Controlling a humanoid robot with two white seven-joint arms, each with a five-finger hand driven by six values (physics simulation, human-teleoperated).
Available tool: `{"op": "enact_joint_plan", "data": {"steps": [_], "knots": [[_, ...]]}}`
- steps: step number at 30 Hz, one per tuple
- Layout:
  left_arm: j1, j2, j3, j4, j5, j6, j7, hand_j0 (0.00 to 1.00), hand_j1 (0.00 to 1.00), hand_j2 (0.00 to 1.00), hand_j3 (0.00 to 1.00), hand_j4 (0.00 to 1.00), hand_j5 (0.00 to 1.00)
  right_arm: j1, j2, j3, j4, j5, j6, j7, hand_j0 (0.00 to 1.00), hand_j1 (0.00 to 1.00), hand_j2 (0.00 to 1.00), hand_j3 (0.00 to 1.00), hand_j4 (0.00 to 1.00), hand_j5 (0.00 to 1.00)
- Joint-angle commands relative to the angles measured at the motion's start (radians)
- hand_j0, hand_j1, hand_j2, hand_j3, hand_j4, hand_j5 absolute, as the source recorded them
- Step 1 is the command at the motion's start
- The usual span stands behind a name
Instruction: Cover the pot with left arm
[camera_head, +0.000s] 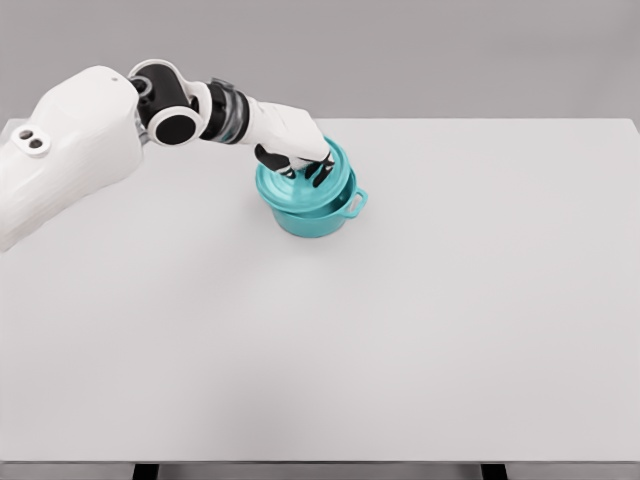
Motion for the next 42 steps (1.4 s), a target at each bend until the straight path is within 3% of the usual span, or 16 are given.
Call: {"op": "enact_joint_plan", "data": {"steps": [1, 4, 12, 13, 14, 16, 27, 29, 33, 34, 36, 38, 39, 41, 42], "knots": [[0.000, -0.002, -0.002, 0.006, 0.001, 0.003, 0.000, 0.57, 0.57, 0.57, 0.57, 0.57, 0.57, 0.000, 0.000, 0.000, 0.000, 0.001, 0.000, 0.000, 1.00, 1.00, 1.00, 1.00, 1.00, 1.00], [-0.003, -0.004, -0.014, 0.006, 0.001, 0.004, 0.000, 0.61, 0.61, 0.61, 0.61, 0.61, 0.61, 0.000, 0.000, 0.000, 0.000, 0.001, 0.000, 0.000, 1.00, 1.00, 1.00, 1.00, 1.00, 1.00], [-0.003, -0.013, -0.014, 0.009, 0.001, 0.004, 0.000, 0.62, 0.62, 0.62, 0.62, 0.62, 0.62, 0.000, 0.000, 0.000, 0.000, 0.001, 0.000, 0.000, 1.00, 1.00, 1.00, 1.00, 1.00, 1.00], [-0.003, -0.013, -0.014, 0.011, 0.001, 0.004, 0.000, 0.73, 0.73, 0.73, 0.73, 0.73, 0.73, 0.000, 0.000, 0.000, 0.000, 0.001, 0.000, 0.000, 1.00, 1.00, 1.00, 1.00, 1.00, 1.00], [-0.003, -0.013, -0.014, 0.011, 0.001, 0.004, 0.000, 0.76, 0.76, 0.76, 0.76, 0.76, 0.76, 0.000, 0.000, 0.000, 0.001, 0.001, 0.000, 0.000, 1.00, 1.00, 1.00, 1.00, 1.00, 1.00], [-0.005, -0.011, -0.014, 0.011, 0.001, 0.006, 0.000, 1.00, 1.00, 1.00, 1.00, 1.00, 1.00, 0.000, 0.000, 0.000, 0.001, 0.001, 0.000, 0.000, 1.00, 1.00, 1.00, 1.00, 1.00, 1.00], [-0.028, -0.007, -0.004, 0.011, 0.007, 0.001, 0.000, 1.00, 1.00, 1.00, 1.00, 1.00, 1.00, 0.000, 0.000, 0.000, 0.001, 0.001, 0.000, 0.000, 1.00, 1.00, 1.00, 1.00, 1.00, 1.00], [-0.043, 0.047, 0.000, -0.056, 0.068, -0.012, 0.000, 1.00, 1.00, 1.00, 1.00, 1.00, 1.00, 0.000, 0.000, 0.000, 0.000, 0.001, 0.000, 0.000, 1.00, 1.00, 1.00, 1.00, 1.00, 1.00], [-0.054, 0.360, 0.052, -0.380, 0.361, -0.069, 0.000, 1.00, 1.00, 1.00, 1.00, 1.00, 1.00, 0.000, 0.000, 0.000, 0.000, 0.001, 0.000, 0.000, 1.00, 1.00, 1.00, 1.00, 1.00, 1.00], [-0.051, 0.415, 0.076, -0.432, 0.370, -0.077, 0.000, 1.00, 1.00, 1.00, 1.00, 1.00, 1.00, 0.000, 0.000, 0.000, 0.000, 0.001, 0.000, 0.000, 1.00, 1.00, 1.00, 1.00, 1.00, 1.00], [0.031, 0.558, 0.116, -0.520, 0.407, -0.081, 0.000, 1.00, 1.00, 1.00, 1.00, 1.00, 1.00, 0.000, 0.000, 0.000, 0.000, 0.001, 0.000, 0.000, 1.00, 1.00, 1.00, 1.00, 1.00, 1.00], [0.210, 0.618, 0.285, -0.529, 0.415, -0.110, 0.000, 1.00, 1.00, 1.00, 1.00, 1.00, 1.00, 0.000, 0.000, 0.000, 0.001, 0.001, 0.000, 0.000, 1.00, 1.00, 1.00, 1.00, 1.00, 1.00], [0.349, 0.668, 0.418, -0.529, 0.418, -0.160, 0.000, 1.00, 1.00, 1.00, 1.00, 1.00, 1.00, 0.000, 0.000, 0.000, 0.000, 0.001, 0.000, 0.000, 1.00, 1.00, 1.00, 1.00, 1.00, 1.00], [0.523, 0.710, 0.578, -0.524, 0.458, -0.185, 0.000, 1.00, 1.00, 1.00, 1.00, 1.00, 1.00, 0.000, 0.000, 0.000, 0.000, 0.001, 0.000, 0.000, 1.00, 1.00, 1.00, 1.00, 1.00, 1.00], [0.557, 0.713, 0.609, -0.520, 0.462, -0.185, 0.000, 1.00, 1.00, 1.00, 1.00, 1.00, 1.00, 0.000, 0.000, 0.000, 0.001, 0.001, 0.000, 0.000, 1.00, 1.00, 1.00, 1.00, 1.00, 1.00]]}}
